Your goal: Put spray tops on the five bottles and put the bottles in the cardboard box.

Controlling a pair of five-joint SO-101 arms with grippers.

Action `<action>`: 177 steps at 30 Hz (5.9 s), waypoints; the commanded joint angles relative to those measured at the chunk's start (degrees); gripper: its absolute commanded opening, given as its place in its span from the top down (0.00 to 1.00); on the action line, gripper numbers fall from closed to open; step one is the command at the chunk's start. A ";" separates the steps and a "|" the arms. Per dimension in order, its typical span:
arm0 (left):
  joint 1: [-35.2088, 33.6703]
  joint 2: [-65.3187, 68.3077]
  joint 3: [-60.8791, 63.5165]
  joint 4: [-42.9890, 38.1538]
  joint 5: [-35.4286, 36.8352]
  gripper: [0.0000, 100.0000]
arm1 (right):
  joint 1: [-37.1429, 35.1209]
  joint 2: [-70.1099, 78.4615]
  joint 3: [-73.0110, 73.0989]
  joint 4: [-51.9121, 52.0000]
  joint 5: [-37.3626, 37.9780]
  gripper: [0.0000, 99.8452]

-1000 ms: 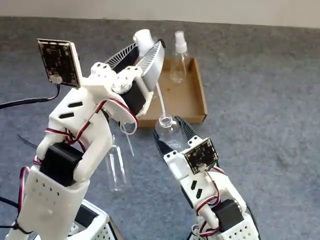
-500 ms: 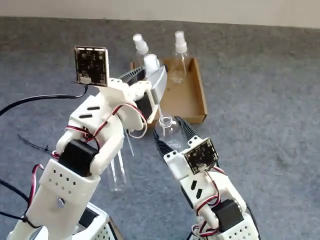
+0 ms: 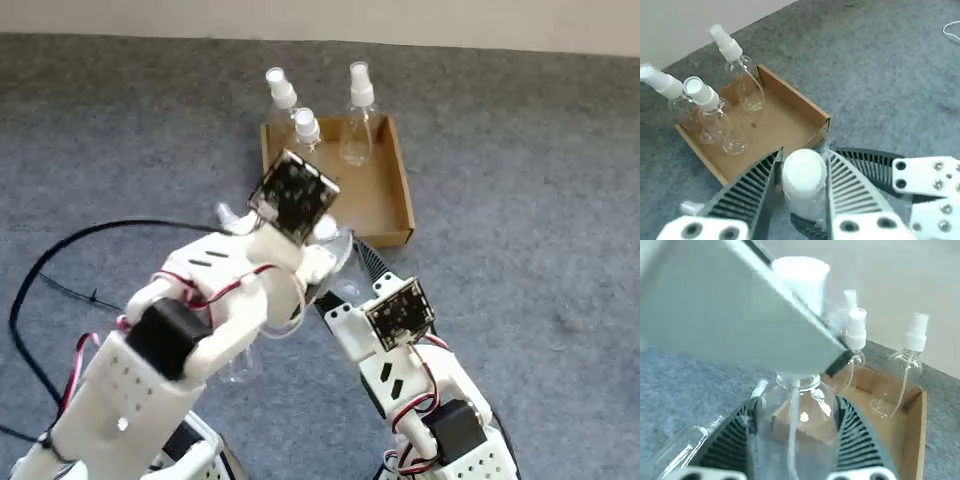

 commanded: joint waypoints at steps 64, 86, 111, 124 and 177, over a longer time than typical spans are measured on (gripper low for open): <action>-16.75 -0.92 -11.91 4.92 -7.74 0.94 | 4.09 -0.13 -4.79 -0.22 -0.53 1.00; -22.73 -39.34 38.37 -6.68 -1.58 0.75 | -2.42 67.03 -62.11 -0.22 -16.70 1.00; -16.22 -40.48 35.91 -4.84 -1.49 0.75 | -10.15 69.49 -61.67 2.95 -16.62 1.00; -24.31 -39.96 40.31 -10.11 -2.64 0.71 | -12.97 68.79 -55.43 3.12 -14.86 1.00; -25.19 -40.48 45.41 -13.98 -4.84 0.71 | 8.57 69.58 -68.97 13.58 -4.66 1.00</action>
